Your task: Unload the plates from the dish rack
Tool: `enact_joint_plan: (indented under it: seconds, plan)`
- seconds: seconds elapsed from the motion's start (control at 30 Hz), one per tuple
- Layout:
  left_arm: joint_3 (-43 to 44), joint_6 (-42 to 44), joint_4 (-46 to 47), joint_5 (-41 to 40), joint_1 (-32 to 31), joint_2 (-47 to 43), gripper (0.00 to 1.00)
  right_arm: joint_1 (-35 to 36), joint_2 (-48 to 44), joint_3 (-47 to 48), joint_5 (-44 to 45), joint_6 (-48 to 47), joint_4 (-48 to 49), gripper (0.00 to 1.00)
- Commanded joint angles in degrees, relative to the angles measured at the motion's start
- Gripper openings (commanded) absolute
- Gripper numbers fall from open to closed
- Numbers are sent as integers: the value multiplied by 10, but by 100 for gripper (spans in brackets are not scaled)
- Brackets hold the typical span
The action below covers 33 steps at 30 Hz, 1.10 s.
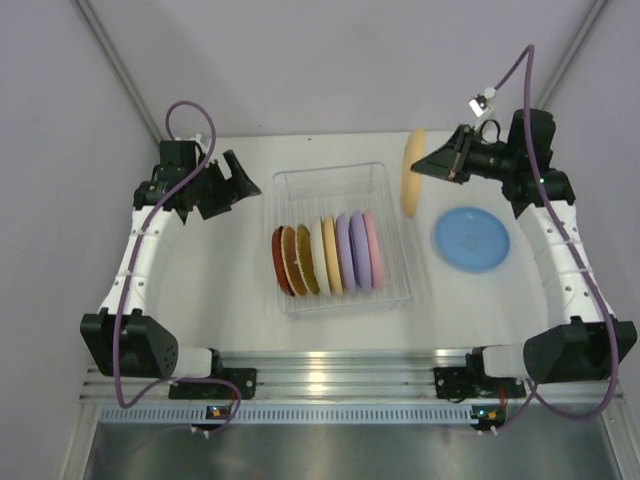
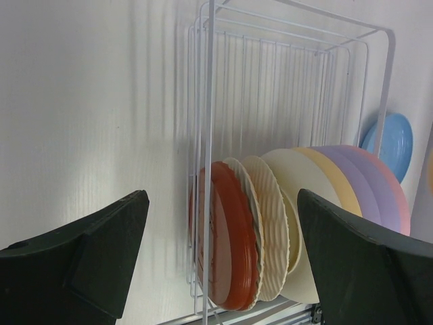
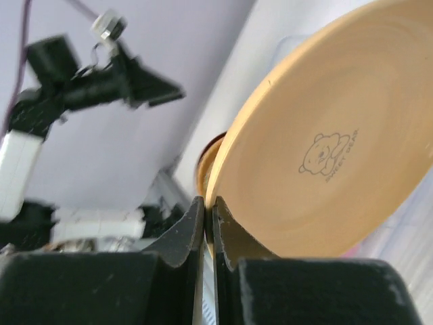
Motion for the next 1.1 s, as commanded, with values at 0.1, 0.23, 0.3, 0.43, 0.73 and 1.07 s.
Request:
enact_joint_plan:
  seconds: [0.1, 0.23, 0.3, 0.43, 0.73, 1.07]
  plan:
    - [17, 2, 11, 17, 1, -7, 96, -1, 75, 221, 495, -187, -332, 0]
    - [18, 2, 12, 20, 0, -3, 96, -1, 120, 182, 655, -200, -357, 0]
    - [18, 2, 12, 23, 0, -3, 96, -1, 140, 149, 680, -207, -336, 0]
    - [18, 5, 9, 23, 0, -3, 96, 3, 176, 65, 682, -210, -295, 0]
    - [18, 5, 8, 24, 0, 2, 96, 20, 234, 38, 694, -229, -260, 0]
    - [14, 3, 13, 31, 0, 6, 96, 66, 240, 133, 718, -244, -323, 0]
